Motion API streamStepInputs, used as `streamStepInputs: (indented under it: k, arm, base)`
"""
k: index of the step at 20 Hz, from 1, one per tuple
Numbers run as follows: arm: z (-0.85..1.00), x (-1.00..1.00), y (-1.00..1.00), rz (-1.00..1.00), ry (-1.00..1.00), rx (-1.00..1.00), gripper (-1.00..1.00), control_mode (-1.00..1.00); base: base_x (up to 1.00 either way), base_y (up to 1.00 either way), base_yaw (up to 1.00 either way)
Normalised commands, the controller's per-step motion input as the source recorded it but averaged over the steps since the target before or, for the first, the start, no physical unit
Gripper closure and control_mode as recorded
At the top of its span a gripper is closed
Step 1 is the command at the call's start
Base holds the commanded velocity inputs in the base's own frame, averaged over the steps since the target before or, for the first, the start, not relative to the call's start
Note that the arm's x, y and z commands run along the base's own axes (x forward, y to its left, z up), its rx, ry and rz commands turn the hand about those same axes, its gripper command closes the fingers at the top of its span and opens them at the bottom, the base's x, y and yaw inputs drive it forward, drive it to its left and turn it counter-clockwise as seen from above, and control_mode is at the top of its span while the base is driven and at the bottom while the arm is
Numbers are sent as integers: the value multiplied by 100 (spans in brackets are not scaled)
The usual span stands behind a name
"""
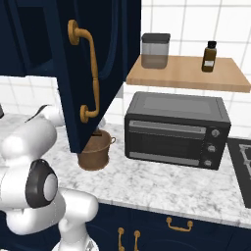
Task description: Open the cabinet, pick up the bread from the cabinet and place it in the basket. Then move the basket to the dining counter.
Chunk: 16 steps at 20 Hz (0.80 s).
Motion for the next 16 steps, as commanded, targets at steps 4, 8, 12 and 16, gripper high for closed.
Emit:
streamStepInputs:
  k: [4, 8, 12, 16]
  arm:
    - [-100, 93, 0, 0, 8, 0, 100, -100]
    - [-66, 50, 3, 0, 1, 1, 100, -100]
    - [-68, 20, 0, 0, 0, 0, 100, -100]
    - [-38, -41, 17, 0, -2, 0, -100, -100]
  base:
    - [0, 0, 0]
    - [0, 0, 0]
    - [0, 0, 0]
    - [0, 0, 0]
